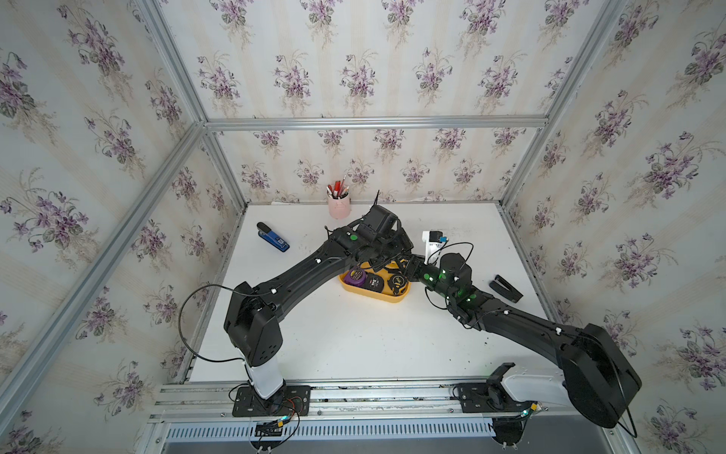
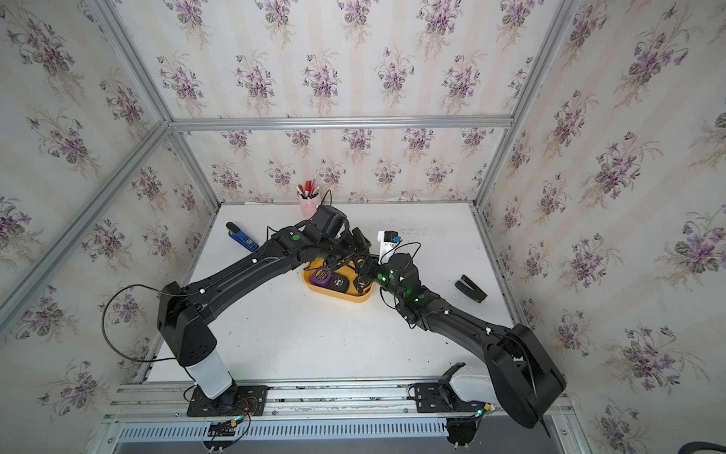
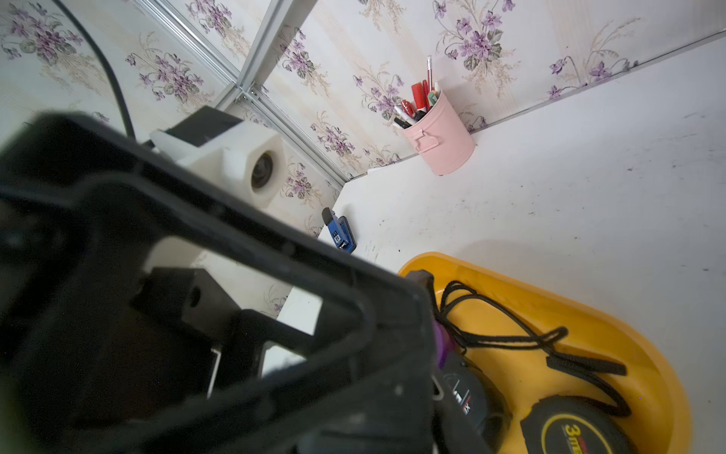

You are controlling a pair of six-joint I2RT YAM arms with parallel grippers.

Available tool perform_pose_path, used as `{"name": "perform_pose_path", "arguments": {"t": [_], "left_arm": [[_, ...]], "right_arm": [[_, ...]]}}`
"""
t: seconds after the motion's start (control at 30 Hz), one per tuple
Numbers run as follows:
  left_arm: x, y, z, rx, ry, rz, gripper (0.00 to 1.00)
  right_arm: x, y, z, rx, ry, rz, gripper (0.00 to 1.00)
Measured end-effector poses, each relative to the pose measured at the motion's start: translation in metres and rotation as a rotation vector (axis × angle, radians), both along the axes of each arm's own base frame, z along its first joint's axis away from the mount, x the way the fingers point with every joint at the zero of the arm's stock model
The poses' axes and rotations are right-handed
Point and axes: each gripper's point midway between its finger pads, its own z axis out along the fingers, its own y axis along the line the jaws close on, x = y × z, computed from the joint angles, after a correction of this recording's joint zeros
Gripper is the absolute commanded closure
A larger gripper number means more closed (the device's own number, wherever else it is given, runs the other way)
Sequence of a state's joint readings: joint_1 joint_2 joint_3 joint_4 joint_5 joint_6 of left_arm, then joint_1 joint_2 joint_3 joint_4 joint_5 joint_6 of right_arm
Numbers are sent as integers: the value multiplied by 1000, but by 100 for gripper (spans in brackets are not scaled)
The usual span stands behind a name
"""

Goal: Take the tape measure out of the storage box
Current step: Place the tape measure at the center of the board.

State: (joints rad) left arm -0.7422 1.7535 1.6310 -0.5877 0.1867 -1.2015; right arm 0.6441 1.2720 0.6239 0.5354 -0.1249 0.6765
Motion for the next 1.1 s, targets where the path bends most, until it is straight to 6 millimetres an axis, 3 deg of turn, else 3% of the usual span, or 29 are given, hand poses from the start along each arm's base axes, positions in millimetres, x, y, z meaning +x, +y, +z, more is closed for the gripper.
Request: {"name": "perform_pose_path", "arguments": {"t": [0.17, 0.33, 0.43, 0.53, 0.7, 0.87, 1.1], "left_arm": [[-1, 13, 6, 3, -26, -4, 1], [6, 43, 17, 39, -82, 28, 0], [15, 68, 26, 105, -145, 55, 0], [21, 80, 25, 191, -202, 42, 0], [33, 79, -7, 342, -199, -44, 1], [46, 67, -42, 453, -172, -169, 2], [36, 65, -77, 551, -114, -294, 2]], "right_arm": [[-8, -12, 3, -42, 1, -19, 80], [-18, -15, -3, -121, 92, 4, 80], [-38, -13, -23, -194, 209, 64, 80], [-74, -16, -53, -258, 363, 137, 79], [-128, -34, -88, -303, 584, 208, 78], [-162, -43, -122, -329, 750, 265, 77], [-200, -52, -180, -392, 987, 326, 78]]}}
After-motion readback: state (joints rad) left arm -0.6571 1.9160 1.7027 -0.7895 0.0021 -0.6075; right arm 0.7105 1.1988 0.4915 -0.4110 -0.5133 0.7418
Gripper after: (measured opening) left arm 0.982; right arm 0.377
